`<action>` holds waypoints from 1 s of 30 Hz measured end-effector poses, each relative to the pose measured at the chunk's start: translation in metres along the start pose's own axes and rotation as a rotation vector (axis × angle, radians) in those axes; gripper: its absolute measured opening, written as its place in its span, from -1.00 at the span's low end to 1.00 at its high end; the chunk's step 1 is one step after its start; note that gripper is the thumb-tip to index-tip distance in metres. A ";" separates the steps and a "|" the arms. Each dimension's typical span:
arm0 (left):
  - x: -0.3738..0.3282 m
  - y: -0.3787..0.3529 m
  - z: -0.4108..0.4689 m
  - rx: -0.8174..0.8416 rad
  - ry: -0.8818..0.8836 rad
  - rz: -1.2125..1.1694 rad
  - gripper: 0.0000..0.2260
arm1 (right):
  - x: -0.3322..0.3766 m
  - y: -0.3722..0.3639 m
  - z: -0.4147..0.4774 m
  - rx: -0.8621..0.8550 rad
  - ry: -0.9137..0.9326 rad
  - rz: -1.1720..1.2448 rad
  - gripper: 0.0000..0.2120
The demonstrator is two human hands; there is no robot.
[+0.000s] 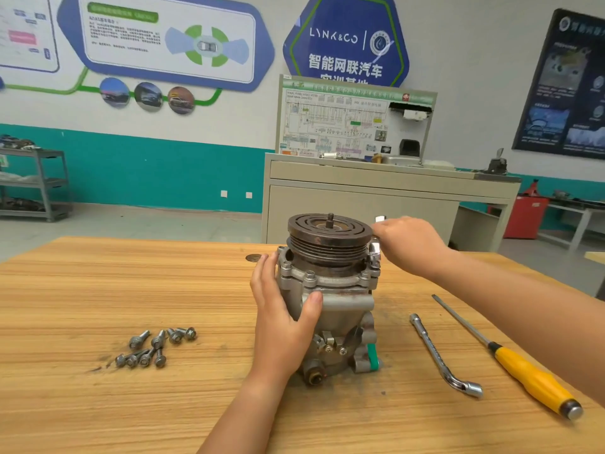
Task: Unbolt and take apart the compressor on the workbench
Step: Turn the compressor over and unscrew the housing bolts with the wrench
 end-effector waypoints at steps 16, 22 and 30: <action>-0.010 0.002 -0.006 -0.061 -0.056 0.005 -0.44 | 0.000 0.053 -0.099 0.335 -0.193 0.124 -0.72; -0.009 0.002 -0.006 -0.057 -0.037 -0.015 -0.43 | 0.010 0.050 -0.089 0.399 -0.097 -0.150 -0.79; -0.003 -0.001 -0.004 -0.018 0.003 -0.035 -0.45 | 0.021 0.045 -0.089 0.454 -0.008 -0.305 -0.81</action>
Point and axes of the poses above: each hand's wrist, its own z-axis towards the middle knuckle, its own y-axis out of the back of the hand, x = y × z, the point moved 10 cm from there along z, towards the middle knuckle, and after that the axes turned 5 degrees about y, right-handed, at the moved point
